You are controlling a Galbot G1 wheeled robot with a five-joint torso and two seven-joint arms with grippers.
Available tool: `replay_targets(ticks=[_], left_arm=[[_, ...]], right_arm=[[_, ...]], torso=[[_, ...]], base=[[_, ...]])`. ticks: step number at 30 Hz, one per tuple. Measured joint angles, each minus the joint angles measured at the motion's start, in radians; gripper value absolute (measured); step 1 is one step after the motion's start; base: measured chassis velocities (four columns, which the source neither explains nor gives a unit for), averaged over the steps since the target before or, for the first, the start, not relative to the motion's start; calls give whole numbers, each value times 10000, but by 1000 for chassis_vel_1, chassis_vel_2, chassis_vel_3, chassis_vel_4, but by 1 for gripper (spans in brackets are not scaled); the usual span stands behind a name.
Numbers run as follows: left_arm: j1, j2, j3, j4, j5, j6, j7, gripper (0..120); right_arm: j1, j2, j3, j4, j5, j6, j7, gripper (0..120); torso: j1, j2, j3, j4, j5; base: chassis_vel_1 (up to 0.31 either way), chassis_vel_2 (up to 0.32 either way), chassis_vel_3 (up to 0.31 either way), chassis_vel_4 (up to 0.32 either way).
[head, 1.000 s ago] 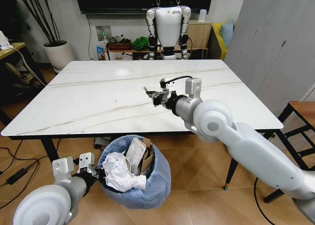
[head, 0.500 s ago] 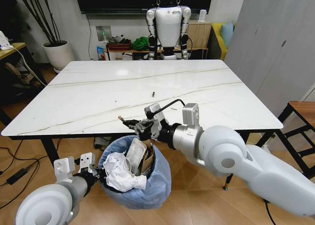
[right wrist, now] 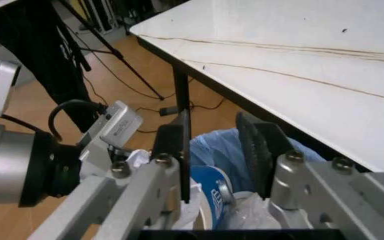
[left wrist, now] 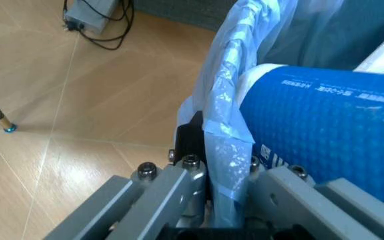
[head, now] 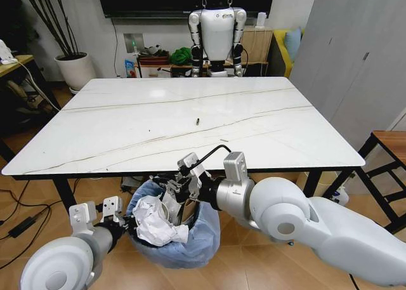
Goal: Pick up the trash bin and place the trash from the table into it.
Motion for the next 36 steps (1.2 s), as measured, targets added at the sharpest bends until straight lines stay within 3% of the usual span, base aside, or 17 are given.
replay_targets(ticks=[3, 7, 10, 12, 19, 27, 29, 36], left_arm=[[-8, 34, -20, -10, -15, 0, 0, 0], [-8, 38, -26, -26, -19, 0, 0, 0], [31, 9, -24, -59, -12, 0, 0, 0], [44, 3, -23, -64, -7, 0, 0, 0], [56, -72, 118, -69, 109, 0, 0, 0], [125, -68, 132, -82, 151, 0, -1, 0], [136, -108, 149, -85, 176, 0, -1, 0], [136, -150, 190, -84, 214, 0, -1, 0]], right_arm=[[-22, -22, 46, -60, -93, 0, -8, 43], [-6, 43, 191, -176, -93, 4, 43, 53], [192, 298, 530, -546, 121, 33, 637, 68], [239, 351, 597, -637, 168, 42, 771, 70], [710, 1150, 1060, -2505, 78, 29, 1761, 98], [1551, 2141, 988, -4370, 50, -385, 3259, 100], [1933, 2971, 913, -5143, 46, -399, 3870, 100], [2462, 4257, 779, -6573, 61, -364, 4469, 100]], torso=[[0, 0, 0, 0, 0], [0, 0, 0, 0, 0], [0, 0, 0, 0, 0], [0, 0, 0, 0, 0], [1, -3, 1, -1, 0], [2, -3, 0, -2, -1], [2, -3, 1, 0, -1], [2, -3, 0, 4, -4]], base=[[0, 0, 0, 0], [0, 0, 0, 0], [0, 0, 0, 0], [0, 0, 0, 0], [0, 0, 0, 0], [0, 0, 0, 0], [0, 0, 0, 0], [0, 0, 0, 0]])
